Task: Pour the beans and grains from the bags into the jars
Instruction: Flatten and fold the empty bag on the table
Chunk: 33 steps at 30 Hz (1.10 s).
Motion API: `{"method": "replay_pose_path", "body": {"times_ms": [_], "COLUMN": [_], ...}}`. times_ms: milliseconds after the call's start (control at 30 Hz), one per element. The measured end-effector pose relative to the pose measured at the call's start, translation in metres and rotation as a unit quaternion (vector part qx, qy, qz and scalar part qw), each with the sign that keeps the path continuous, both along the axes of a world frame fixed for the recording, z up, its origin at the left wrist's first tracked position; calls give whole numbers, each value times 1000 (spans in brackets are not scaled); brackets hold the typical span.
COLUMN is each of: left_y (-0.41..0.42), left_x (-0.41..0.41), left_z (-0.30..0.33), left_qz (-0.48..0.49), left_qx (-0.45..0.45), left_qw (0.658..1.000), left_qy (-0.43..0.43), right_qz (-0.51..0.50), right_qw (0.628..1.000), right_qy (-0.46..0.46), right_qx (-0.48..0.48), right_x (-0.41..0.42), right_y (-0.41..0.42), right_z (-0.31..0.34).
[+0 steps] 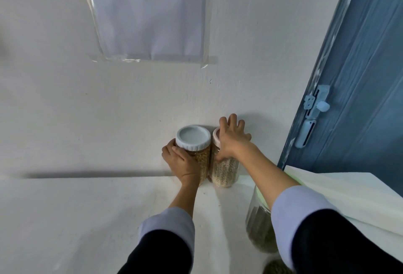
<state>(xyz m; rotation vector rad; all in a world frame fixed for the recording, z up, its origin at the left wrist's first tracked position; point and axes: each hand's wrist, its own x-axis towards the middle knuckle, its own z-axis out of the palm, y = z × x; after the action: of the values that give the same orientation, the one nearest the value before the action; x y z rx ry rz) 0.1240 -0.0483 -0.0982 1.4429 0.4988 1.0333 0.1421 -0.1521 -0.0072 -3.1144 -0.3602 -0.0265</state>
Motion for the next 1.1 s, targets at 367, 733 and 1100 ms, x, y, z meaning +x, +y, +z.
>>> {"method": "replay_pose_path", "body": {"times_ms": [367, 733, 1100], "left_y": [37, 28, 9], "left_x": [-60, -143, -161], "left_z": [7, 15, 16], "left_qz": [-113, -293, -352], "left_qx": [-53, -57, -32], "left_qw": [983, 944, 919], "left_qy": [137, 139, 173], "right_qz": [97, 109, 8], "right_qw": [983, 984, 957], "right_qy": [-64, 136, -48], "right_qx": [140, 30, 286], "right_x": [-65, -126, -68], "right_y": [-30, -121, -112], "right_z": [34, 13, -37]}}
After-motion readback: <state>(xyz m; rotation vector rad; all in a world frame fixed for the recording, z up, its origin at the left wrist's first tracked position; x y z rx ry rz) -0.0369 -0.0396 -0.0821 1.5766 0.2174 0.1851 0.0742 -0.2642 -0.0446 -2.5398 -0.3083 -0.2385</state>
